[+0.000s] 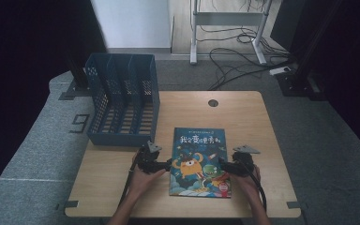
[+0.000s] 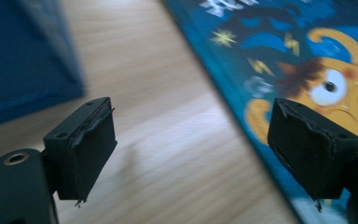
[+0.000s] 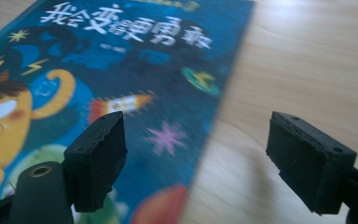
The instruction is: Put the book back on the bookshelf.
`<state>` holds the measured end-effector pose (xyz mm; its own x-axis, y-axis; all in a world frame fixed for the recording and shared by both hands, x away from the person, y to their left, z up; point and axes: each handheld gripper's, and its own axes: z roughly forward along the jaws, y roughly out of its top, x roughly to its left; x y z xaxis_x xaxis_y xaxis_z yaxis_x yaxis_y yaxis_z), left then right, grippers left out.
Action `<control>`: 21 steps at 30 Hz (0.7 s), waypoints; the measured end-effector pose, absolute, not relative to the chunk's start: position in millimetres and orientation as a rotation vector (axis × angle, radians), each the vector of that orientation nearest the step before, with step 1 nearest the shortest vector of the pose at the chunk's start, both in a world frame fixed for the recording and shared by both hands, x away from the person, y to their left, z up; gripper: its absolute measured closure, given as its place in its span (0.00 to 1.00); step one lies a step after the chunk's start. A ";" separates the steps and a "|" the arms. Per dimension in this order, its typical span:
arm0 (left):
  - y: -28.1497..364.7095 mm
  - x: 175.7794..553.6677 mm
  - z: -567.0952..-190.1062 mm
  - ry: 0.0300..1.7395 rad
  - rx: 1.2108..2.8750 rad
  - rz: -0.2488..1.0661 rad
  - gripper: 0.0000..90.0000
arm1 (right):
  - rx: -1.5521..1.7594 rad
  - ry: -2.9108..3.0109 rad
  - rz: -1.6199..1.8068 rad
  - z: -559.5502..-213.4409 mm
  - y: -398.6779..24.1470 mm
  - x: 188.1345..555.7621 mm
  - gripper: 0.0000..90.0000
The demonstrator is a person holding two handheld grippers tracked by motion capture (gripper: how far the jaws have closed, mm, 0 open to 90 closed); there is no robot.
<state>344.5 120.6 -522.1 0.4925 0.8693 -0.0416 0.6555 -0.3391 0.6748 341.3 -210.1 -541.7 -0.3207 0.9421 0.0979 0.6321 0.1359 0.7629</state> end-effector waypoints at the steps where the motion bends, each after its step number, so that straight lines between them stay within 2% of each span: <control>1: 117.2 342.8 -524.0 1.241 2.102 0.422 0.16 | 1.499 2.017 1.024 -541.2 -206.8 342.9 0.22; 5: 107.0 333.5 -531.3 1.203 2.145 0.381 0.16 | 1.443 2.054 1.009 -540.2 -188.0 346.4 0.21; 21: 94.3 324.3 -540.7 1.170 2.146 0.296 0.16 | 1.509 2.076 1.047 -550.7 -187.1 338.9 0.19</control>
